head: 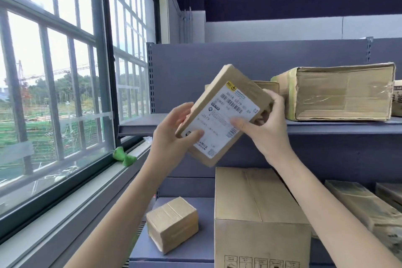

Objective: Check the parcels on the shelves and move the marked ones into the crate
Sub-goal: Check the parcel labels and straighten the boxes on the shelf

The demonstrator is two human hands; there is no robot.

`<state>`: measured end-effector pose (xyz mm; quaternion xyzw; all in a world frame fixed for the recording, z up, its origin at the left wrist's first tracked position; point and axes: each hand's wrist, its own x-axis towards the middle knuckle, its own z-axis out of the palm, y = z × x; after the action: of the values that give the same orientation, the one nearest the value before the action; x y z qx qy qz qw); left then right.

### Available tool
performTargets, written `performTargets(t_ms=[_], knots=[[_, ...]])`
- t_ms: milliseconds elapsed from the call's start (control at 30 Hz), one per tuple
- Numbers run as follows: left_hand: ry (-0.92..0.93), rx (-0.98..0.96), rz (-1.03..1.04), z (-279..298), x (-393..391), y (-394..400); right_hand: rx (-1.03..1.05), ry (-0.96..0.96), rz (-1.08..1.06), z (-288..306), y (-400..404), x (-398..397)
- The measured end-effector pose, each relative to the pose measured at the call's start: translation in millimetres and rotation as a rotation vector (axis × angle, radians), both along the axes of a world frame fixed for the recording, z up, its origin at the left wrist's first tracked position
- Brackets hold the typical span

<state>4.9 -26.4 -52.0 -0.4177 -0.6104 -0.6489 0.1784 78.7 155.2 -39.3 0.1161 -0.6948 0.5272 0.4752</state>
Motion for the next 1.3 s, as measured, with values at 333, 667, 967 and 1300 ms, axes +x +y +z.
performTargets(t_ms=[333, 667, 967, 1300], knots=[[-0.167, 0.309, 0.16, 19.8, -15.0, -15.0, 0.045, -0.046, -0.193, -6.3, -18.8, -18.0], [-0.059, -0.072, 0.224, 48.0, -67.8, -26.5, 0.234, -0.29, -0.209, 19.4, -30.2, -72.1], [0.099, -0.312, 0.515, 53.3, -143.7, -29.8, 0.46, -0.275, -0.264, 41.7, -25.0, -140.5], [0.077, -0.385, 0.571, 60.1, -185.9, -22.7, 0.491, -0.379, -0.263, 53.4, -23.4, -193.0]])
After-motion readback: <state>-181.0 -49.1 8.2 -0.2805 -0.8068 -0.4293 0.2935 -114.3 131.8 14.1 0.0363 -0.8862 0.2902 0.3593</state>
